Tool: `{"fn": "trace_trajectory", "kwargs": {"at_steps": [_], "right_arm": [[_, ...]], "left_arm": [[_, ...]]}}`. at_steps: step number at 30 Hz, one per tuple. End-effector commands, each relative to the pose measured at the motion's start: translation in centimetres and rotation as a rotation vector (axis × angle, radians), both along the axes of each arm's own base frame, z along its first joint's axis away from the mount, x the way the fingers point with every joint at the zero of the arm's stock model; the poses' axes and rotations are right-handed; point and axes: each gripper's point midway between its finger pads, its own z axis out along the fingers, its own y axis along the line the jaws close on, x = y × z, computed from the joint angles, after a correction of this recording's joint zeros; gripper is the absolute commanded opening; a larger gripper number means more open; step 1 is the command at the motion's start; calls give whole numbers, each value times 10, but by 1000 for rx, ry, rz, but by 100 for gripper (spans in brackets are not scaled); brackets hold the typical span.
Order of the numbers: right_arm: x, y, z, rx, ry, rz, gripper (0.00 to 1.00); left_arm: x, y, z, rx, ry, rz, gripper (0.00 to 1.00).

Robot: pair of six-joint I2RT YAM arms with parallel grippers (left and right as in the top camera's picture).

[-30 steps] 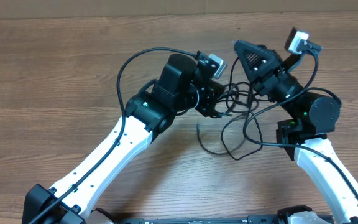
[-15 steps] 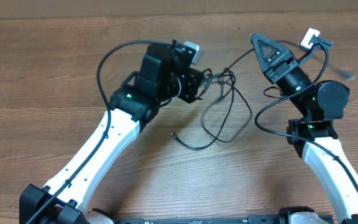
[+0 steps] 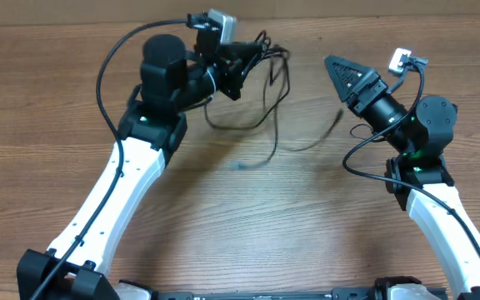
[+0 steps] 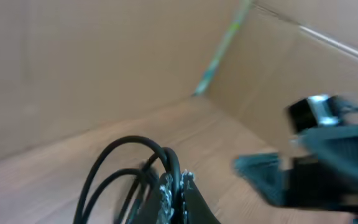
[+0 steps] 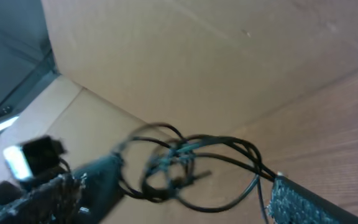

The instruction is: Untangle cables

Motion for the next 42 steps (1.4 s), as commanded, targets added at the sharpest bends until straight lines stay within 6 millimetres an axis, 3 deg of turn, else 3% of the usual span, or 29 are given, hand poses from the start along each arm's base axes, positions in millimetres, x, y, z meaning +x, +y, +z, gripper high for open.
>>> {"fn": "trace_trajectory", "kwargs": {"at_steps": [1,9,18,25,30,37,42], "right_arm": [[-4,5,4,-58,-54,42,99],[-5,6,4,-59,-53,45,100],[-16,18,5,-172,-168,133,100],[-42,35,32,-183,-341,285,97],[-44,36,32,-184,-344,299,96],[-52,42,31,-186,-355,347,96],[-56,56,32,-199,-385,364,96]], "left_arm": [[-22,-4,33,-65,-55,-115,4],[-37,-9,47,-93,-113,-213,4],[-48,-12,65,-122,-189,-274,4],[-45,-10,64,-111,-205,-262,4],[-43,-8,64,-111,-206,-253,4],[-17,3,66,-144,-161,-79,4],[-22,-8,66,-170,-122,-94,4]]}}
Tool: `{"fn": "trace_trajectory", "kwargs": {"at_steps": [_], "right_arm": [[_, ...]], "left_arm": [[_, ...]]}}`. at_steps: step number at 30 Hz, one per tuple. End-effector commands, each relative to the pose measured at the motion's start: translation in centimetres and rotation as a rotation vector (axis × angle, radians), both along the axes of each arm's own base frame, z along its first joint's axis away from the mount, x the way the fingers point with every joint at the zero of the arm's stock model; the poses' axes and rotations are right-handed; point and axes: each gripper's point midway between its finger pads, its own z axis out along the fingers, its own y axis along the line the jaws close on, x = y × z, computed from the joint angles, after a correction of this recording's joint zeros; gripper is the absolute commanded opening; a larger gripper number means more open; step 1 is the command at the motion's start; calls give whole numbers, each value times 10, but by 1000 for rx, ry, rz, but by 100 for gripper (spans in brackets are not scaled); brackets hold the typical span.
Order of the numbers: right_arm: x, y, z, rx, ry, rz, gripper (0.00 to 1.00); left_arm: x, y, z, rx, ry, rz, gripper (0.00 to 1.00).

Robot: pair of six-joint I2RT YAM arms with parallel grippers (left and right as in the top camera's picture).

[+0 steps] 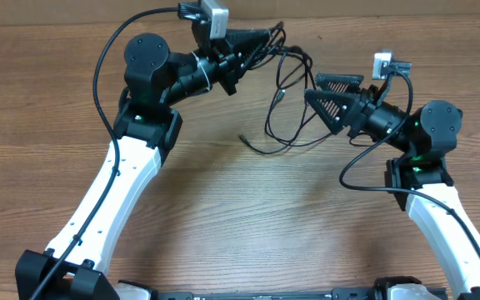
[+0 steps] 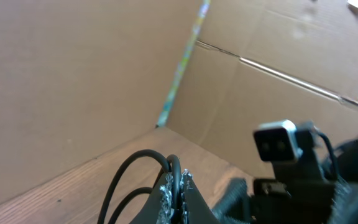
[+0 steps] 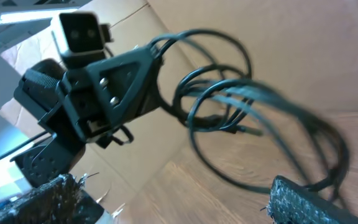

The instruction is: Untangle cables

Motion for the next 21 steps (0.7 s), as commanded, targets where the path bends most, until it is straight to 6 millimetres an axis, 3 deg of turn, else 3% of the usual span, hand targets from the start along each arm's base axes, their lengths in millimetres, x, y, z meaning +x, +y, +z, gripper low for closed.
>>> {"fn": "trace_trajectory", "kwargs": {"at_steps": [1,7,12,15,19,21], "right_arm": [[-6,13,7,-20,-66,25,96],[-8,24,8,-14,-67,29,96],[-8,24,8,-13,-66,29,91],[-8,24,8,-13,-66,29,67],[-8,24,8,-13,-66,29,24],[-8,24,8,-13,-66,29,9]], "left_arm": [[-11,-8,20,-44,-3,5,4],[-36,-43,21,-45,-3,-86,4],[-43,-51,21,-45,-3,-106,4],[-38,-48,21,-47,-1,-77,4],[-18,-32,19,-51,17,26,4],[-13,-26,16,-47,27,45,4]]}}
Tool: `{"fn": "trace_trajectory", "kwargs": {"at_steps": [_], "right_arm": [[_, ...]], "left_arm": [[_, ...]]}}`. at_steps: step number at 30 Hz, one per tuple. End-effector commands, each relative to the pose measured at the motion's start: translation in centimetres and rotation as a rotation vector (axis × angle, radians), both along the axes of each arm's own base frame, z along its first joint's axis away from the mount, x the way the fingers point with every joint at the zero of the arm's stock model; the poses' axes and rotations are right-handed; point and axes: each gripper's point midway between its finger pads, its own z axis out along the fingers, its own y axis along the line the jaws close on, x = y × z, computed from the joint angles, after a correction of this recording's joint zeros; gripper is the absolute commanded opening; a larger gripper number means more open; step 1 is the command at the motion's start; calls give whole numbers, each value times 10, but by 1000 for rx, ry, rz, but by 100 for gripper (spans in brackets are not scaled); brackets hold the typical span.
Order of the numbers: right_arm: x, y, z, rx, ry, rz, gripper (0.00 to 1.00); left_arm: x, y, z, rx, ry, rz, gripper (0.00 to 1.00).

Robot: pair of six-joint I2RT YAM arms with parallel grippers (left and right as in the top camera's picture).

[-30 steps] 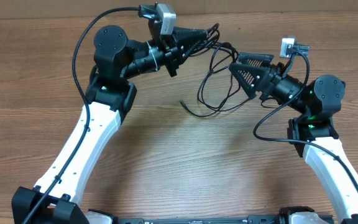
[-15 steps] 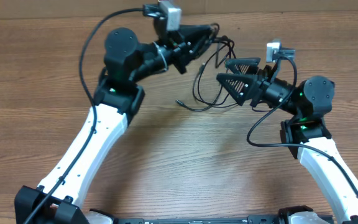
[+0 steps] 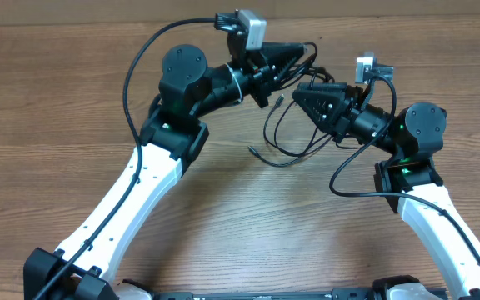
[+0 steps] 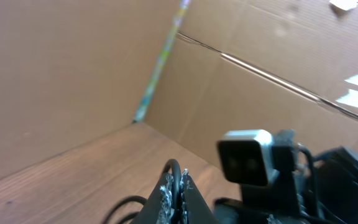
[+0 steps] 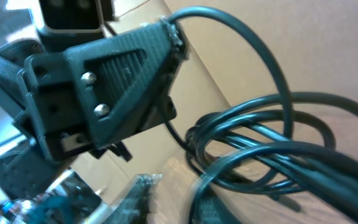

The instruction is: Untangle cables

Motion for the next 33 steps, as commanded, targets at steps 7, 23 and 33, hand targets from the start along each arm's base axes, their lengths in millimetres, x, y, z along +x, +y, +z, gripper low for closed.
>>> {"fn": "trace_trajectory", "kwargs": {"at_steps": [7,23,33], "right_arm": [[0,-2,13,8,-53,-6,4],[43,-108,-27,78,276,-283,4],[48,-147,-57,83,421,-390,4]], "left_arm": [[19,31,-12,59,62,123,4],[49,115,-76,177,323,279,4],[47,142,-56,107,280,197,4]]}}
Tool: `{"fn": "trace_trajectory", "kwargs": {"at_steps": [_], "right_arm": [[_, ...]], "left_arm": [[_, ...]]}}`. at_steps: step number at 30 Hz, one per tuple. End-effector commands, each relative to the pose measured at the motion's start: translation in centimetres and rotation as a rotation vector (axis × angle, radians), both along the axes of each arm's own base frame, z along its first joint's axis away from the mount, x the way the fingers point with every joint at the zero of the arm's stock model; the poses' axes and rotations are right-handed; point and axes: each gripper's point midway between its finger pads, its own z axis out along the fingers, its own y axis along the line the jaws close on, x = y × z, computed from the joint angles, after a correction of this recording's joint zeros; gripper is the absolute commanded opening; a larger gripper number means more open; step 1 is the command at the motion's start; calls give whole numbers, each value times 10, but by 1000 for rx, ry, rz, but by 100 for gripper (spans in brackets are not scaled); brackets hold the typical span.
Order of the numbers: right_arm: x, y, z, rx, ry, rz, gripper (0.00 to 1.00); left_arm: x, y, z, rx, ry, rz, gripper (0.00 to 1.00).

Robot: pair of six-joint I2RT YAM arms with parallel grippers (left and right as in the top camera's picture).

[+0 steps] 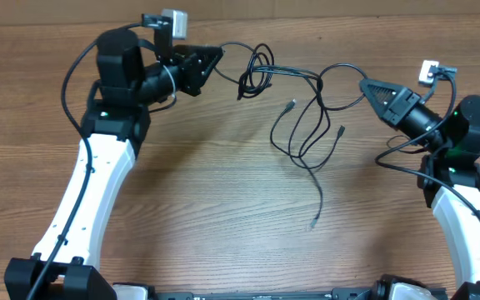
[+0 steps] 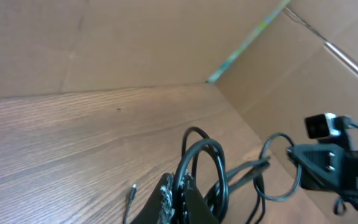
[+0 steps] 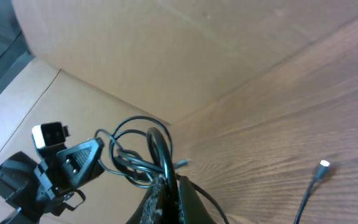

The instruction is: Untangle cables

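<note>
Black cables point(image 1: 307, 125) stretch across the back of the wooden table point(image 1: 223, 217), held up between both arms. My left gripper point(image 1: 217, 55) is shut on a cable near a knot of loops point(image 1: 257, 71). In the left wrist view the cable loop point(image 2: 202, 155) rises from the gripper point(image 2: 178, 186). My right gripper point(image 1: 363, 83) is shut on another cable loop point(image 3: 157, 140), seen at the gripper point(image 3: 166, 182) in the right wrist view. Loose strands hang down, one end point(image 1: 313, 225) lying on the table.
Cardboard walls point(image 2: 135, 37) stand along the far side and corner of the table. A loose cable plug point(image 3: 321, 165) lies on the wood near the right arm. The left gripper point(image 3: 73, 165) shows in the right wrist view.
The two grippers were close together over the back middle, the right one against the bundle. Now the right one is shut on a cable and both arms stand far apart, with the cables stretched between them.
My left gripper held the tangled bundle at the back while the right one stood open, away to the right. The open right gripper was then nearer the bundle, then right up against it. Now each grips a cable and the tangle is drawn out wide.
</note>
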Motion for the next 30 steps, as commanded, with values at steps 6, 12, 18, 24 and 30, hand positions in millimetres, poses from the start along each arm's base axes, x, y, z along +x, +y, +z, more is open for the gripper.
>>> {"fn": "trace_trajectory", "kwargs": {"at_steps": [6,12,18,24,30], "right_arm": [[4,-14,3,-33,-24,-45,4],[4,-14,2,-34,-23,-45,4],[5,-17,-3,-42,-4,-64,4],[10,-28,-18,-43,71,-143,4],[13,-37,-30,-49,128,-205,4]], "left_arm": [[-1,24,15,-15,-32,7,4],[-10,18,0,31,-13,-40,4],[-4,35,-22,89,67,59,4],[3,53,-25,100,79,122,4],[7,74,-27,98,94,170,4]]}}
